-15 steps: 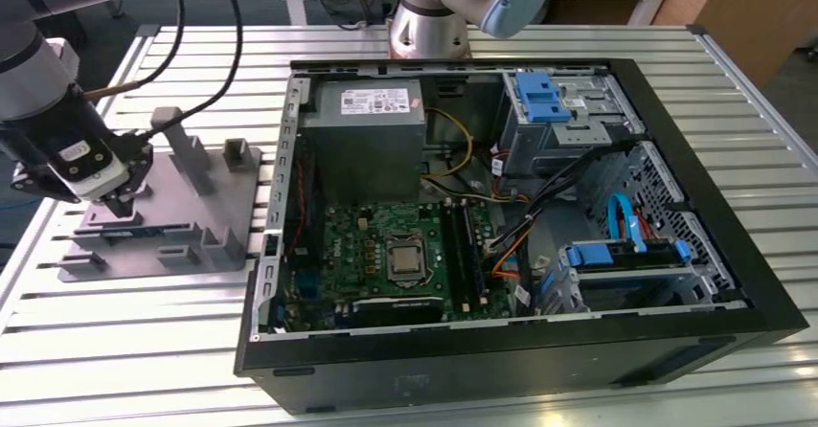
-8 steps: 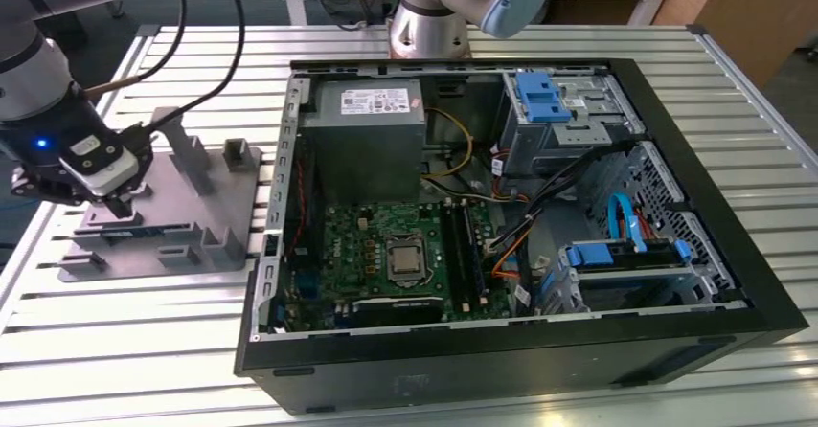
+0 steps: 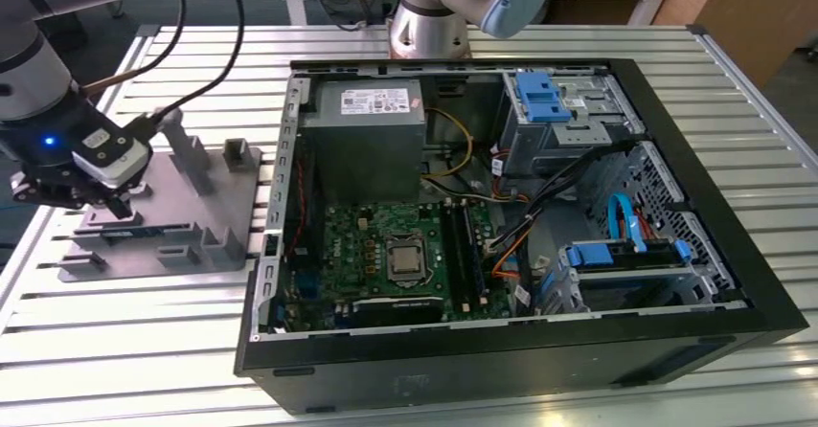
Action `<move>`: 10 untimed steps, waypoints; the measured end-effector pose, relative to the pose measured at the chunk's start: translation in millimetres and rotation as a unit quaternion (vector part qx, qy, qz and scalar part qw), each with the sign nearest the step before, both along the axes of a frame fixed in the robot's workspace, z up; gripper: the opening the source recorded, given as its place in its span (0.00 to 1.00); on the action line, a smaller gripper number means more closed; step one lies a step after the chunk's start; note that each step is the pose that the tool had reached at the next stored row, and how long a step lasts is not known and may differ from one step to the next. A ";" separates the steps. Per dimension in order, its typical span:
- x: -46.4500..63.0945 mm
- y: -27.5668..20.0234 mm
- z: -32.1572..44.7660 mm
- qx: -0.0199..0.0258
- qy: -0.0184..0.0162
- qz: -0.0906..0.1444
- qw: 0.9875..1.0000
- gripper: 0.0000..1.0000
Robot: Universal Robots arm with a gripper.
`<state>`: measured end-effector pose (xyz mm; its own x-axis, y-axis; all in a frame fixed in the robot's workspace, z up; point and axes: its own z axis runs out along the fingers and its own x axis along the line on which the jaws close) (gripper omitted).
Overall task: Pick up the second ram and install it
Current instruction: 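Pick up the second ram and move it above second insertion slot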
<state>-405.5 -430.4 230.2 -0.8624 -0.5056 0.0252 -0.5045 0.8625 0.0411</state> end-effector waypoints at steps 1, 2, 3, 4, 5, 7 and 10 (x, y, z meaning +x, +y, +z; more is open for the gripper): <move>0.0 0.0 0.0 0.000 0.000 0.009 1.000 0.10; 0.0 0.0 -0.1 0.000 0.000 0.018 1.000 0.10; 0.0 0.0 0.0 0.000 0.000 0.028 1.000 0.10; 0.0 0.0 -0.1 0.000 0.000 0.037 0.999 0.10; 0.0 0.0 -0.1 0.000 0.000 0.046 0.999 0.10; 0.0 0.0 -0.1 0.000 0.000 0.064 0.998 0.10; 0.0 0.0 -0.2 0.000 0.000 0.091 0.996 0.10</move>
<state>-405.5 -430.4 230.0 -0.7563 -0.6537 0.0253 -0.6526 0.7566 0.0411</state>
